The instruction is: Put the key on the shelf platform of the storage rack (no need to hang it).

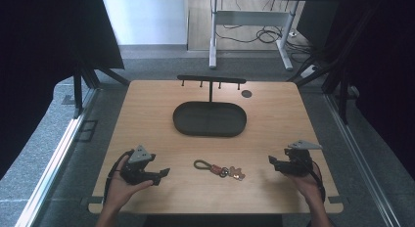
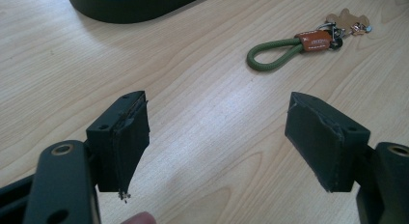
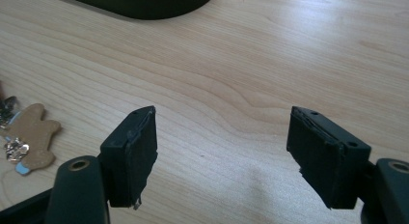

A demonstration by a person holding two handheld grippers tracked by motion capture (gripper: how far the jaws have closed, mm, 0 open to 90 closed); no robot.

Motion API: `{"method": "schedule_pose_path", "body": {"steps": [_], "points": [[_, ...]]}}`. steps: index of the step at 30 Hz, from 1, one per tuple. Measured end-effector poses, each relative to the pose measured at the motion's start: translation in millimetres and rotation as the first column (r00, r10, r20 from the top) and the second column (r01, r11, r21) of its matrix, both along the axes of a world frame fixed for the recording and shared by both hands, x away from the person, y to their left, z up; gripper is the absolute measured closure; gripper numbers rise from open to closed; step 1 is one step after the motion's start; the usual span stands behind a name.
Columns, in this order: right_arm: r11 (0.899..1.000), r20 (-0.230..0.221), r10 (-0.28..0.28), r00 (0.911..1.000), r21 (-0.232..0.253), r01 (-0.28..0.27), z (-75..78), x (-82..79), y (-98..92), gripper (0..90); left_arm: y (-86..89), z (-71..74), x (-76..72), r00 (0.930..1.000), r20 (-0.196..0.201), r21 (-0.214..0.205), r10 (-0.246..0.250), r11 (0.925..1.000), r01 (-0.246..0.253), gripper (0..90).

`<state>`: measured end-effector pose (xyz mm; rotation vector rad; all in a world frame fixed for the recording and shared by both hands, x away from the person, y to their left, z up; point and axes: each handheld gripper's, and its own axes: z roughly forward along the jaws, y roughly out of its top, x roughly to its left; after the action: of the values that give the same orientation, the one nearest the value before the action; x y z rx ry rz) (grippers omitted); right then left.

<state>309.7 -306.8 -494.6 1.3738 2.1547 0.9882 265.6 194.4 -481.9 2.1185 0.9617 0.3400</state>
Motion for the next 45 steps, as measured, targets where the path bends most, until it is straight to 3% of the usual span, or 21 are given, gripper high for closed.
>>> {"method": "schedule_pose_path", "body": {"steps": [4,12,18,20,23,26,28,29,32,40,42,45], "points": [[1.000,0.001,0.018,0.9998,0.004,-0.018,4.1,-1.5,1.9,28.9,-0.1,2.8,-1.8,1.0000,0.008,-0.004,-0.002,1.0000,0.002,24.0],[0.994,0.013,0.105,0.9944,0.007,-0.105,21.8,-3.9,7.6,32.5,-2.4,7.6,-6.7,0.9997,0.025,-0.007,-0.007,0.9999,0.007,24.0],[0.985,-0.038,0.166,0.9854,-0.037,-0.168,30.7,2.3,17.9,34.7,0.7,2.2,-1.5,1.0000,0.007,-0.007,-0.005,1.0000,0.005,23.9],[0.977,-0.073,0.200,0.9771,-0.067,-0.205,34.4,5.7,26.2,35.8,1.6,2.1,-0.8,0.9999,0.006,-0.011,-0.009,0.9999,0.009,23.9],[0.971,-0.098,0.213,0.9721,-0.093,-0.222,37.1,7.6,32.1,36.5,1.5,4.1,-1.7,0.9998,0.013,-0.019,-0.013,0.9997,0.014,23.9],[0.955,-0.132,0.246,0.9603,-0.134,-0.263,45.8,9.0,42.7,38.2,0.9,5.7,-3.1,0.9998,0.015,-0.023,-0.014,0.9996,0.015,24.0],[0.948,-0.146,0.268,0.9523,-0.137,-0.288,49.9,9.7,47.0,38.9,0.5,6.2,-3.4,0.9997,0.018,-0.023,-0.017,0.9996,0.017,23.9],[0.948,-0.146,0.268,0.9523,-0.137,-0.288,49.9,9.7,47.0,38.9,0.4,6.6,-3.7,0.9997,0.018,-0.022,-0.016,0.9996,0.017,23.9],[0.933,-0.175,0.303,0.9368,-0.147,-0.329,54.3,11.8,55.7,39.8,0.5,7.4,-4.3,0.9997,0.020,-0.025,-0.016,0.9995,0.017,23.9],[0.912,-0.203,0.341,0.9181,-0.167,-0.375,58.4,15.6,75.0,41.3,0.7,7.1,-4.0,0.9996,0.019,-0.023,-0.019,0.9995,0.020,23.9],[0.911,-0.209,0.341,0.9166,-0.167,-0.377,58.7,15.9,77.3,41.8,0.7,7.1,-4.0,0.9996,0.019,-0.023,-0.020,0.9995,0.020,23.9],[0.898,-0.226,0.363,0.9037,-0.174,-0.405,58.6,17.3,86.9,42.8,-0.6,5.1,-3.7,0.9997,0.011,-0.019,-0.023,0.9996,0.023,23.9]]}}
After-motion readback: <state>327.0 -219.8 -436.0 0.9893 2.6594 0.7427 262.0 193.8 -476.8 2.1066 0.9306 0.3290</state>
